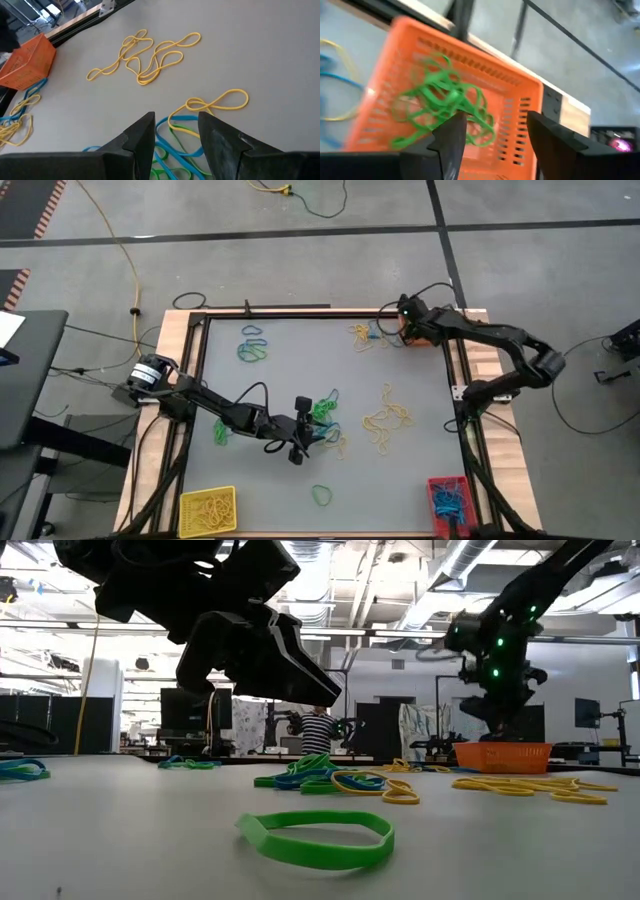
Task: Sort rubber bands into baskets
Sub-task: Put the green rubber band into the orange bin
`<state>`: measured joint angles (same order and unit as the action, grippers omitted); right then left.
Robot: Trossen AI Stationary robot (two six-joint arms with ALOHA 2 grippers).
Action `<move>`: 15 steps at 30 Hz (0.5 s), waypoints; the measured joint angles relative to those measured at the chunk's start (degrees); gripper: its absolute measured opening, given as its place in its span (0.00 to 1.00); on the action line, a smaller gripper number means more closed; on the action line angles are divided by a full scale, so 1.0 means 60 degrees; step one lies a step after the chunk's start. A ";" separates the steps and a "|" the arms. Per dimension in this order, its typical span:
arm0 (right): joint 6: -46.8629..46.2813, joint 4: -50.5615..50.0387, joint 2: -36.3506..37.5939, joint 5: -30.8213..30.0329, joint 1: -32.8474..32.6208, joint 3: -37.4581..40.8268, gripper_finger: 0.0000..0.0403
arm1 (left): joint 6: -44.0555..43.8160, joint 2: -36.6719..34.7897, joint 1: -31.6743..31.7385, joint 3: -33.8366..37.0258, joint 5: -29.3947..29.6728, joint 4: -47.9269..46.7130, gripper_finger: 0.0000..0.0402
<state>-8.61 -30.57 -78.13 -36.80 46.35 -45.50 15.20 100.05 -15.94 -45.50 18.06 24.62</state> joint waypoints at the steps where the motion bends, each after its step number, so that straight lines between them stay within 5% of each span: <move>1: -0.0002 0.0033 0.0224 0.0158 -0.0079 0.0000 0.59 | 0.0003 0.0000 0.0000 0.0000 0.0000 0.0000 0.35; 15: 0.0425 0.0887 0.1902 0.4546 -0.2217 0.0000 0.58 | 0.0029 0.0000 0.0166 0.0000 0.0004 0.0007 0.35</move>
<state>-6.07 -25.24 -66.72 -9.52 33.04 -45.50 15.38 100.05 -14.95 -45.50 18.09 24.66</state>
